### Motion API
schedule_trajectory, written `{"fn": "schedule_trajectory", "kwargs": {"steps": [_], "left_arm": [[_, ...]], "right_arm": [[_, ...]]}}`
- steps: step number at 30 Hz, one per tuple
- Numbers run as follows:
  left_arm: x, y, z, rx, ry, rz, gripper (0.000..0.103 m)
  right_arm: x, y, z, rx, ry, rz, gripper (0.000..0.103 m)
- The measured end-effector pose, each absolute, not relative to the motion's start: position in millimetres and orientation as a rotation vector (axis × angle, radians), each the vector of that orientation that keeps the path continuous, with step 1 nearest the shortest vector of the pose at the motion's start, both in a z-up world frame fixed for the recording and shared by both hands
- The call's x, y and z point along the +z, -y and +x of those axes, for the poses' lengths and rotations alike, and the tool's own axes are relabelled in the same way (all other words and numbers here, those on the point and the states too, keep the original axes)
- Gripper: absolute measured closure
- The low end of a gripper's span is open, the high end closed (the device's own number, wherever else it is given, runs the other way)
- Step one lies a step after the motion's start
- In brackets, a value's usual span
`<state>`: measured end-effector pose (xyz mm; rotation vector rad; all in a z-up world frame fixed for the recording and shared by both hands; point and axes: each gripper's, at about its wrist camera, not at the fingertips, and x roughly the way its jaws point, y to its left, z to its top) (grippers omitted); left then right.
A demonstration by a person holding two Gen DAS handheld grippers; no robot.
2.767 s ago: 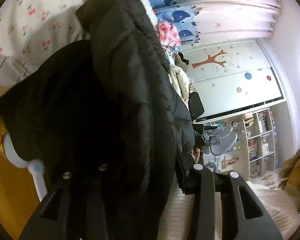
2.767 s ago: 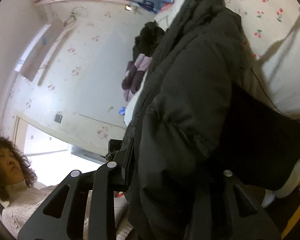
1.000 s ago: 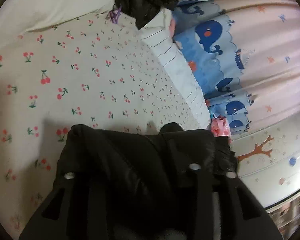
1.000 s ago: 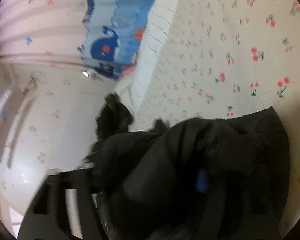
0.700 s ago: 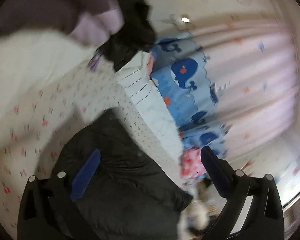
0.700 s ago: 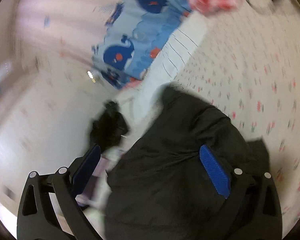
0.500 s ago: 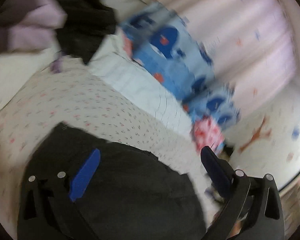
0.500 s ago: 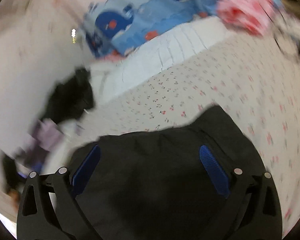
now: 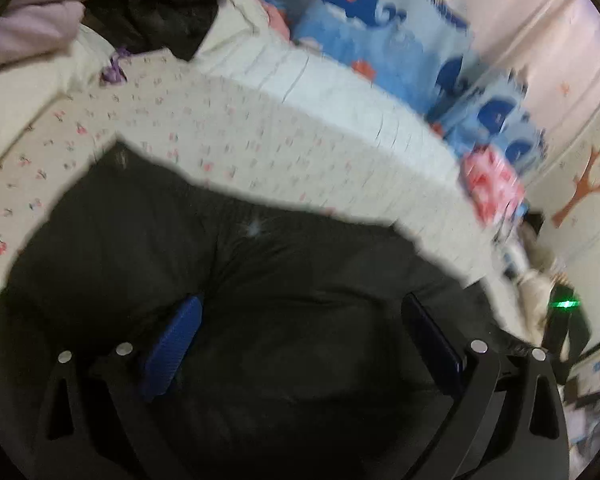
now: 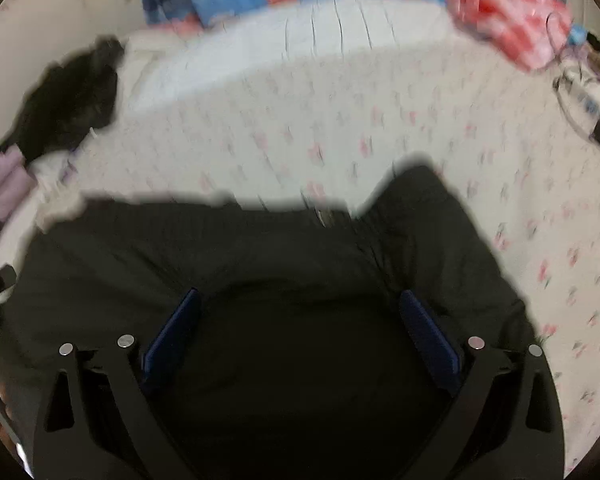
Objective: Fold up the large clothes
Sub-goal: 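Lower the black jacket onto the bed with both tools and release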
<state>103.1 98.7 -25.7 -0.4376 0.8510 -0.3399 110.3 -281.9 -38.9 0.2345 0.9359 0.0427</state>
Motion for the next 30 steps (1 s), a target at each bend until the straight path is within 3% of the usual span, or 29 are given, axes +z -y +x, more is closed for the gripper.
{"fn": "schedule_trajectory", "kwargs": {"steps": [5, 8, 9, 14, 21, 26, 30], "left_arm": [[-14.2, -84.3, 125.8, -0.291, -0.793, -0.336, 0.007], [-55.2, -96.8, 145.0, -0.266, -0.873, -0.387, 0.007], [-65.9, -108.2, 148.3, -0.286, -0.864, -0.47, 0.007], [-69.5, -112.2, 156.8, -0.291, -0.931, -0.437, 0.007], [-21.8, -175.8, 77.9, -0.241, -0.744, -0.521, 0.007], [-88.1, -206.0, 71.3, -0.232, -0.813, -0.588, 0.007], [-83.8, -202.8, 73.3, -0.201, -0.841, -0.541, 0.007]], "right_arm": [[-6.0, 242.2, 134.6, 0.079, -0.85, 0.141, 0.007], [-54.4, 222.7, 163.5, 0.05, -0.963, 0.036, 0.007], [-81.9, 230.3, 172.9, 0.086, -1.024, 0.136, 0.007], [-91.0, 241.9, 182.5, 0.095, -1.068, 0.174, 0.007], [-22.6, 300.9, 97.3, -0.004, -0.848, 0.185, 0.007], [-89.9, 365.4, 77.7, -0.049, -0.904, 0.391, 0.007], [-88.4, 355.1, 91.9, -0.074, -0.963, 0.309, 0.006]]}}
